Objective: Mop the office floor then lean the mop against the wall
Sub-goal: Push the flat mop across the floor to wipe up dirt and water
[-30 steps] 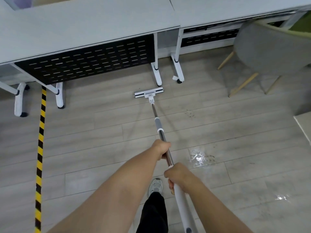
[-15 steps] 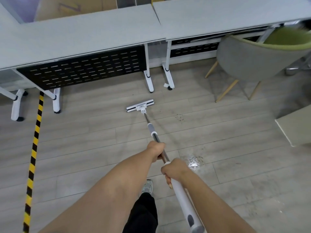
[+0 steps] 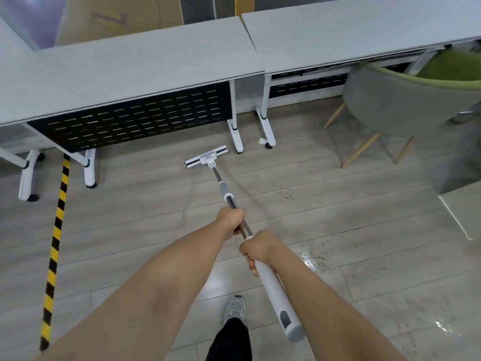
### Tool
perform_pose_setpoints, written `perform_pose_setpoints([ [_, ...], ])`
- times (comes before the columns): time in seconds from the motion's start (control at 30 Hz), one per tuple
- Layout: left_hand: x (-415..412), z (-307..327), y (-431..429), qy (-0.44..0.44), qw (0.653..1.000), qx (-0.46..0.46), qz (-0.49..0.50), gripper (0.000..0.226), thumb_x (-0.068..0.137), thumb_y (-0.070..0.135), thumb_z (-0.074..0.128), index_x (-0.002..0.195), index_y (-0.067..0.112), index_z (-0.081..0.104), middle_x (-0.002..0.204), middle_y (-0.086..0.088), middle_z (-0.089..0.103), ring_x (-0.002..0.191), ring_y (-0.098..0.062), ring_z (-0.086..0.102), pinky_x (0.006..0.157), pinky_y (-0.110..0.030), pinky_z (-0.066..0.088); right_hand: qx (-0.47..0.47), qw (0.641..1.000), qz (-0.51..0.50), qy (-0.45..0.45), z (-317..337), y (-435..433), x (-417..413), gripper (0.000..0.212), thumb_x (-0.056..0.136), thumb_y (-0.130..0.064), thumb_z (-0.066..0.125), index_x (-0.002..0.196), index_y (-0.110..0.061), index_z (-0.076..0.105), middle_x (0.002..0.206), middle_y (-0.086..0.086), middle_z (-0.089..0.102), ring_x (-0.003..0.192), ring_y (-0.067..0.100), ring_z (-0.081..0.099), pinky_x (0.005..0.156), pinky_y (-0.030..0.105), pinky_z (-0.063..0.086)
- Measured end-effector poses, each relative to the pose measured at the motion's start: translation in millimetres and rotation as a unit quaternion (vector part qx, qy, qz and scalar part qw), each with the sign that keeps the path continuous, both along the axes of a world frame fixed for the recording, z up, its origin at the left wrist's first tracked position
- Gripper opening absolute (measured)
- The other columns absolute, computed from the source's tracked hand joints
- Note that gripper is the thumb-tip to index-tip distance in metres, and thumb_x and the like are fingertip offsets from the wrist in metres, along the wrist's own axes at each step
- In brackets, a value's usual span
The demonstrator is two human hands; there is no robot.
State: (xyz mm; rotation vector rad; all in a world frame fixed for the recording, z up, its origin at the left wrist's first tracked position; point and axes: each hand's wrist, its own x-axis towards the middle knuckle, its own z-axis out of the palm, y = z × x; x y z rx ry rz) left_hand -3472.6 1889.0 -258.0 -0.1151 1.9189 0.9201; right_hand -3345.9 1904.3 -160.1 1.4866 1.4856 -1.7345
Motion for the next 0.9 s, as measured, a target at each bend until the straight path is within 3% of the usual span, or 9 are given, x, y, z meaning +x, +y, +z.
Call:
perform_pose_setpoints([
  [0.17, -51.0, -22.9, 21.8, 0.004, 1.0, -0.01, -0.017, 0.005, 0.091, 0.009, 0.057, 0.092, 0.007, 0.053, 0.075, -0.01, 0.057, 0.06, -0.021, 0.057, 0.047, -0.028, 0.046, 0.009, 1.0, 0.009, -0.006, -26.2, 20.8, -53.5, 0.011, 0.08, 0.0, 0.053, 0.087, 0.002, 0.062, 0.048, 0.011, 0.059, 0.045, 0.024, 0.055, 0.054, 0.033, 0.053],
  [0.3, -63.5, -44.4, 23.1, -0.006, 0.998, -0.039, -0.056, 0.009, 0.093, 0.008, 0.054, 0.102, 0.006, 0.052, 0.08, -0.011, 0.058, 0.063, -0.022, 0.058, 0.047, -0.029, 0.047, -0.007, 1.0, 0.013, -0.023, -48.5, 17.9, -64.4, 0.007, 0.088, -0.003, 0.053, 0.092, -0.001, 0.059, 0.05, 0.011, 0.058, 0.041, 0.022, 0.053, 0.046, 0.028, 0.05],
  [0.4, -48.2, -53.8, 18.2, -0.025, 0.996, -0.054, -0.071, 0.007, 0.097, 0.009, 0.049, 0.104, 0.007, 0.05, 0.08, -0.01, 0.054, 0.066, -0.022, 0.056, 0.05, -0.032, 0.049, -0.027, 0.999, -0.008, -0.022, -62.8, 7.5, -46.8, 0.016, 0.089, -0.016, 0.059, 0.091, 0.0, 0.059, 0.049, 0.009, 0.058, 0.046, 0.025, 0.054, 0.053, 0.032, 0.049],
  [0.5, -31.8, -60.3, 12.8, -0.038, 0.996, -0.053, -0.053, 0.013, 0.098, 0.009, 0.047, 0.11, 0.007, 0.051, 0.082, -0.01, 0.054, 0.067, -0.022, 0.054, 0.053, -0.032, 0.048, -0.047, 0.997, -0.057, -0.018, -71.2, -0.6, -30.3, 0.023, 0.093, -0.025, 0.059, 0.087, -0.002, 0.058, 0.048, 0.008, 0.054, 0.044, 0.023, 0.051, 0.049, 0.028, 0.046],
  [0.7, 15.9, -62.7, -5.8, -0.03, 0.998, -0.048, -0.038, 0.014, 0.098, 0.009, 0.048, 0.111, 0.007, 0.05, 0.083, -0.011, 0.053, 0.069, -0.022, 0.052, 0.058, -0.032, 0.048, -0.064, 0.995, -0.075, -0.017, -72.9, -22.5, 15.4, 0.017, 0.096, -0.02, 0.055, 0.09, -0.004, 0.057, 0.048, 0.007, 0.052, 0.039, 0.019, 0.046, 0.046, 0.024, 0.043],
  [0.9, 113.4, -58.1, -42.0, -0.043, 0.995, -0.052, -0.076, 0.015, 0.099, 0.011, 0.048, 0.114, 0.007, 0.049, 0.087, -0.011, 0.055, 0.072, -0.021, 0.054, 0.053, -0.032, 0.05, -0.041, 0.998, -0.042, -0.021, -70.9, -59.7, 115.2, 0.018, 0.095, -0.021, 0.053, 0.095, -0.003, 0.056, 0.048, 0.008, 0.054, 0.04, 0.022, 0.049, 0.048, 0.028, 0.045],
])
